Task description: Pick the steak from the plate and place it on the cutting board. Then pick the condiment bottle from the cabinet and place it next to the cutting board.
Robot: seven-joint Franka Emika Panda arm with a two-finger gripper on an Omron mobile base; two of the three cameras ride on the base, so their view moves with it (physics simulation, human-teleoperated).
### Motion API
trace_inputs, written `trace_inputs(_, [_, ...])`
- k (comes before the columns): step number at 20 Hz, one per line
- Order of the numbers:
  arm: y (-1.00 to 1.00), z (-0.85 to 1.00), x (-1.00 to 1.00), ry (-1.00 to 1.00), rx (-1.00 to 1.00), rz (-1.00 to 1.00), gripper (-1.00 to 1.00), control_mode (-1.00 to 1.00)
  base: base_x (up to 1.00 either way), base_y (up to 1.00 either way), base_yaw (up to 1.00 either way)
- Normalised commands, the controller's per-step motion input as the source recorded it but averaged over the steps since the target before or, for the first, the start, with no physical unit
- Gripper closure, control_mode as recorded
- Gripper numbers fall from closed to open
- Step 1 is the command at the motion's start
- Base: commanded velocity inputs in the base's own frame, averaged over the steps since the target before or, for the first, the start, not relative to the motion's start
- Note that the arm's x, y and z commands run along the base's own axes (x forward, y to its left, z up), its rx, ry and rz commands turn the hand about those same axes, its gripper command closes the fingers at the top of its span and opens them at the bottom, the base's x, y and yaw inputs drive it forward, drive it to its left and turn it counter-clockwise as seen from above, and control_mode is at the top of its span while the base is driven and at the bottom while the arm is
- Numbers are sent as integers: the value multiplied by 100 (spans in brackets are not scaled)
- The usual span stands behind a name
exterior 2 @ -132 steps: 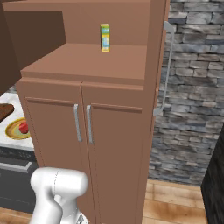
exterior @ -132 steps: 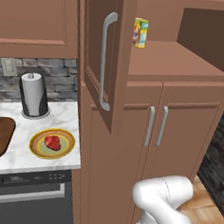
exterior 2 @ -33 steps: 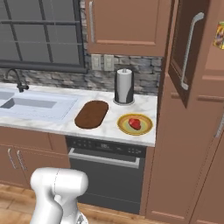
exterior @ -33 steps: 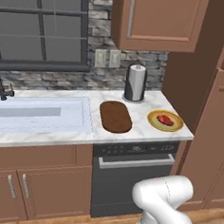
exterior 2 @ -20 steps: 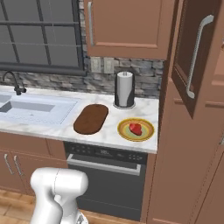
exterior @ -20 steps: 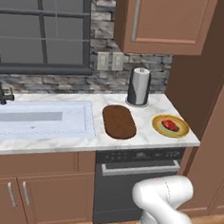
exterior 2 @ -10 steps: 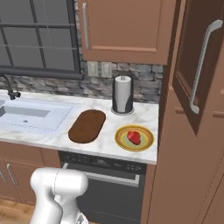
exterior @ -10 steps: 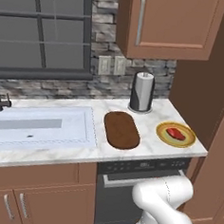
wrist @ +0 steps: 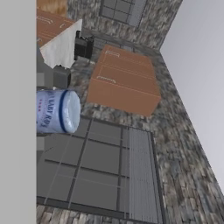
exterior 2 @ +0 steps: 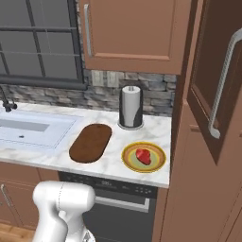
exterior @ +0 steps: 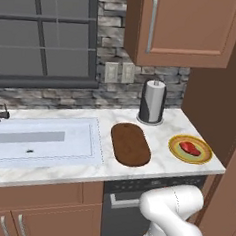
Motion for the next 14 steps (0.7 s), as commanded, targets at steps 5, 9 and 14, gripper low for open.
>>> trace_inputs(5, [0,0,0,0,0,0,100,100,40,5,0])
trace_inputs(9, [0,0,0,0,0,0,100,100,31,16,0])
trace_inputs(14, [0,0,0,0,0,0,100,100,12,34,0])
